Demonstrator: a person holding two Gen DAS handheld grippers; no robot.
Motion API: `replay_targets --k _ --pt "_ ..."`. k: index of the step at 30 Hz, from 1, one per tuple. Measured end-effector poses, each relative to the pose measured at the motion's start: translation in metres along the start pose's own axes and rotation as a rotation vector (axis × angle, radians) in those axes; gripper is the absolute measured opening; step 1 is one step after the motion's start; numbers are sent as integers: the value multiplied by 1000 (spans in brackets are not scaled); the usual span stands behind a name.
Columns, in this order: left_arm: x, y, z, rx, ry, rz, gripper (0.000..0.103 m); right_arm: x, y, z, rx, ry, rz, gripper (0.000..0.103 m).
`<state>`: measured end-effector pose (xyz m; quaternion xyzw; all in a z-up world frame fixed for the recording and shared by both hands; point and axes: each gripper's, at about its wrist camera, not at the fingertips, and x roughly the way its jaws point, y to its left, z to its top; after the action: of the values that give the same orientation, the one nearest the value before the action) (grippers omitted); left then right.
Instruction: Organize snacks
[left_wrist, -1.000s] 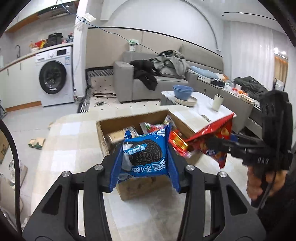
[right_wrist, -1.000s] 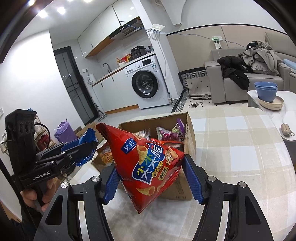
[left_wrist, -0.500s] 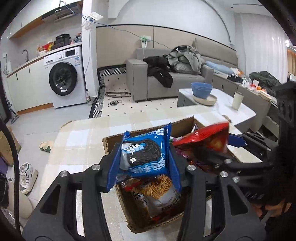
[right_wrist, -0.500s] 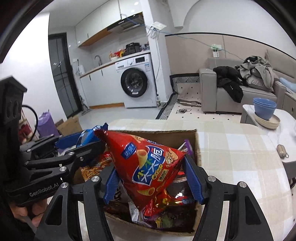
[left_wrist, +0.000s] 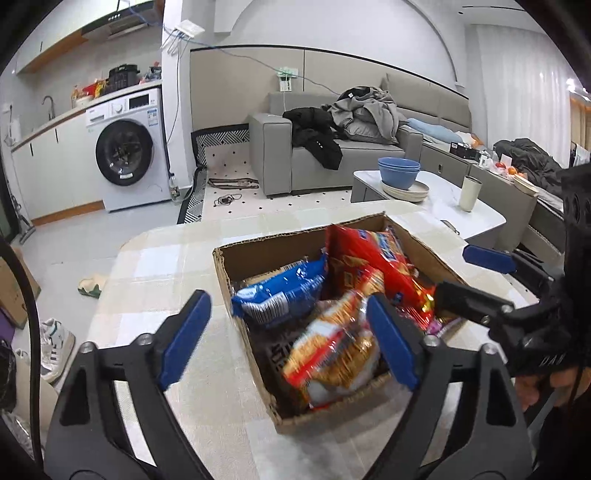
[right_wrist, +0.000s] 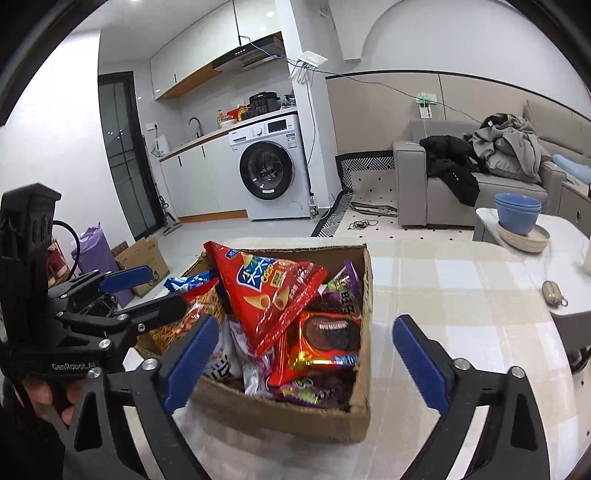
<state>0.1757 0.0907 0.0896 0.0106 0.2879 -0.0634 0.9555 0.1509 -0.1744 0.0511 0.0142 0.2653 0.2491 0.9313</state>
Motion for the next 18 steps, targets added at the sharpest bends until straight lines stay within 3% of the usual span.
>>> replay_targets --k 2,6,18 --pt "-10 -7 -7 23 -23 3 102 -8 -5 -4 17 -11 19 102" --pt "-30 -17 -19 35 -52 -1 102 -18 -9 -9 34 -18 39 102" --pt "-47 -14 -61 -72 -87 9 102 -40 -8 -37 6 -75 68 102"
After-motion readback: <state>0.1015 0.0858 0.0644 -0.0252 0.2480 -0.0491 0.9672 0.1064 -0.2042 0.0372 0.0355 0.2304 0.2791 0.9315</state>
